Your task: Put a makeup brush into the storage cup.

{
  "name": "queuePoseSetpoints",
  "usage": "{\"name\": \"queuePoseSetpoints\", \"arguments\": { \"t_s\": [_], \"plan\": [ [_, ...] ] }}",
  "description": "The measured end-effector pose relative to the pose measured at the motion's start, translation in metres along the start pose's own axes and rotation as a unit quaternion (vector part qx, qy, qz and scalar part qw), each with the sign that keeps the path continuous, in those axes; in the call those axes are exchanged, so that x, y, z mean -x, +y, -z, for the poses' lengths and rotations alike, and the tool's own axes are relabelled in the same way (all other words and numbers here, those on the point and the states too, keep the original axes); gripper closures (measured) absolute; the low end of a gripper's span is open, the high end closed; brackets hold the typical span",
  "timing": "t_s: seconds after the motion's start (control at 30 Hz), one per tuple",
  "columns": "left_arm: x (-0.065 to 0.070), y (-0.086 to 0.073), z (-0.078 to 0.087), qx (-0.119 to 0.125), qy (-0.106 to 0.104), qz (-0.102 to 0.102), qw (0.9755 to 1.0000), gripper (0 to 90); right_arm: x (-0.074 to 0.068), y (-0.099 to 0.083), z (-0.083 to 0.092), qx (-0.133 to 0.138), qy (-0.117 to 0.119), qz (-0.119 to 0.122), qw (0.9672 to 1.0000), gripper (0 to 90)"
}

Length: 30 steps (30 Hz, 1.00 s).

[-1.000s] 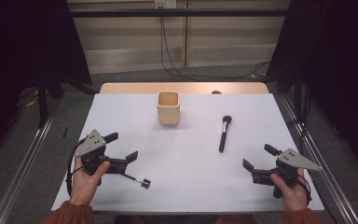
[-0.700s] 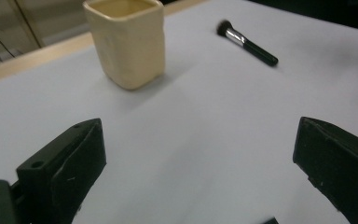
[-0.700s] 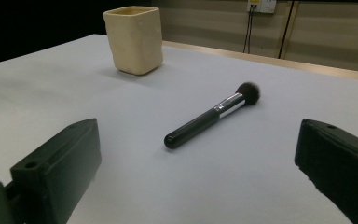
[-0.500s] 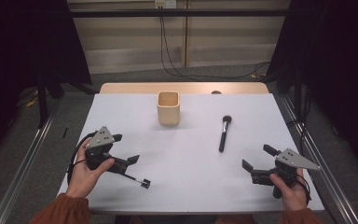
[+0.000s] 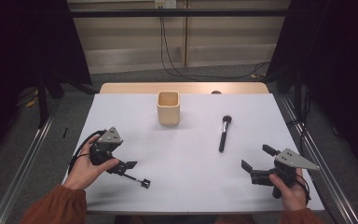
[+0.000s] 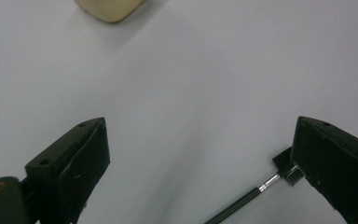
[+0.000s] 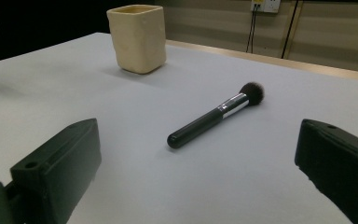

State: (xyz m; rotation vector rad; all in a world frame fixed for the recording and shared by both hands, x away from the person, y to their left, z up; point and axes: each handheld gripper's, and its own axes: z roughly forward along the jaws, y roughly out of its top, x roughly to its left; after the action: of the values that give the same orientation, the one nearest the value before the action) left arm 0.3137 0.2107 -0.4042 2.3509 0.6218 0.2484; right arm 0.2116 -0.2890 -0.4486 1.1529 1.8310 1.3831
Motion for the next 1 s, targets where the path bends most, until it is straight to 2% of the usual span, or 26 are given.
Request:
{"name": "queuePoseSetpoints", "arguments": {
  "t_s": [0.07, 0.23, 0.27, 0.3, 0.33, 0.43, 0.57, 0.67, 0.73, 0.83, 0.9, 1.0],
  "plan": [
    [0.001, 0.001, 0.0, -0.006, -0.008, -0.005, 0.9999, 4.3, 0.0, 0.0, 0.0, -0.001, 0.001, -0.001, 1.0, 0.1],
    [0.004, 0.003, -0.006, -0.045, -0.023, -0.031, 0.9983, 4.0, 0.0, 0.0, 0.0, 0.0, 0.002, -0.003, 1.0, 0.1],
    [0.004, 0.003, -0.008, -0.05, -0.023, -0.034, 0.9979, 3.4, 0.0, 0.0, 0.0, -0.001, 0.003, -0.001, 1.0, 0.1],
    [0.006, 0.003, -0.01, -0.053, -0.016, -0.038, 0.9977, 3.1, 0.0, 0.0, 0.0, -0.001, 0.003, -0.001, 1.0, 0.1],
    [0.007, 0.002, -0.012, -0.063, -0.017, -0.044, 0.9969, 3.7, 0.0, 0.0, 0.0, -0.001, 0.003, 0.0, 1.0, 0.1],
    [0.008, 0.0, -0.016, -0.077, -0.047, -0.061, 0.9941, 3.5, 0.0, 0.0, 0.0, -0.002, 0.002, 0.0, 1.0, 0.1],
    [0.01, -0.001, -0.02, -0.096, -0.054, -0.071, 0.9914, 3.7, 0.0, 0.0, 0.0, -0.002, 0.004, 0.0, 1.0, 0.1],
    [0.011, -0.002, -0.025, -0.116, -0.072, -0.082, 0.9872, 4.7, 0.0, 0.0, 0.0, -0.003, 0.007, -0.002, 1.0, 0.1],
    [0.013, -0.003, -0.03, -0.132, -0.076, -0.084, 0.9847, 3.9, 0.0, 0.0, 0.0, -0.003, 0.007, -0.002, 1.0, 0.1],
    [0.02, -0.006, -0.035, -0.14, -0.088, -0.094, 0.9817, 5.0, -0.001, 0.0, 0.0, -0.003, 0.006, -0.001, 1.0, 0.1],
    [0.022, -0.008, -0.037, -0.153, -0.093, -0.104, 0.9784, 5.7, 0.0, 0.0, 0.0, -0.003, 0.006, -0.001, 1.0, 0.1],
    [0.023, -0.007, -0.039, -0.162, -0.09, -0.101, 0.9776, 7.2, 0.0, 0.0, 0.0, -0.003, 0.006, 0.0, 1.0, 0.1]
  ]
}}
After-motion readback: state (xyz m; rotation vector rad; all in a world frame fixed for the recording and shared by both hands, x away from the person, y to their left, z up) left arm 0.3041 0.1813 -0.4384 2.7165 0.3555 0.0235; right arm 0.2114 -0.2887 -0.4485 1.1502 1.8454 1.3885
